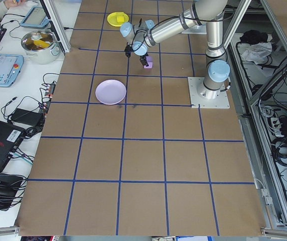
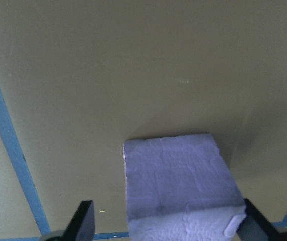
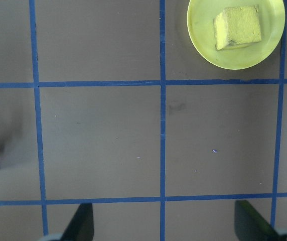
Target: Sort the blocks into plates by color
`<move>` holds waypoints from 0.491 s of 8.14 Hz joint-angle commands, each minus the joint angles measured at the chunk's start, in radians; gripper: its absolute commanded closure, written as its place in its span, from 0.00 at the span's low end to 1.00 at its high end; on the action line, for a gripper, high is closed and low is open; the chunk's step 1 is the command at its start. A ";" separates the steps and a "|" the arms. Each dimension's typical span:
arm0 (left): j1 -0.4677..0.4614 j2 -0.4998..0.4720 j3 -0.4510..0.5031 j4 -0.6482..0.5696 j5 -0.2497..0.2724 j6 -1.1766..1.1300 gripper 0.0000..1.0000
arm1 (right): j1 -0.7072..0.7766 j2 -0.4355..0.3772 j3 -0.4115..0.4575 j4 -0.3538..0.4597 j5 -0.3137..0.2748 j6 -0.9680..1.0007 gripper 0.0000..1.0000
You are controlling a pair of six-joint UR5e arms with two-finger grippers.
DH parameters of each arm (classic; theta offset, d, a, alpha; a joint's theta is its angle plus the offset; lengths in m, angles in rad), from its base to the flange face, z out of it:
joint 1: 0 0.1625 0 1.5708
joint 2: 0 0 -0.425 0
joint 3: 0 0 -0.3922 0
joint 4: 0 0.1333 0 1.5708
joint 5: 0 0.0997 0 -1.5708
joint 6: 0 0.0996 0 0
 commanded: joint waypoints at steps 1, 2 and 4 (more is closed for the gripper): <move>-0.001 -0.008 0.001 0.006 0.000 0.002 0.36 | 0.000 0.001 0.001 0.005 0.000 0.001 0.00; -0.001 -0.008 0.001 0.006 0.002 0.005 0.99 | 0.000 0.001 0.001 0.002 0.000 0.001 0.00; -0.001 -0.008 0.009 0.006 0.003 0.001 1.00 | 0.000 0.001 0.004 0.004 0.000 -0.001 0.00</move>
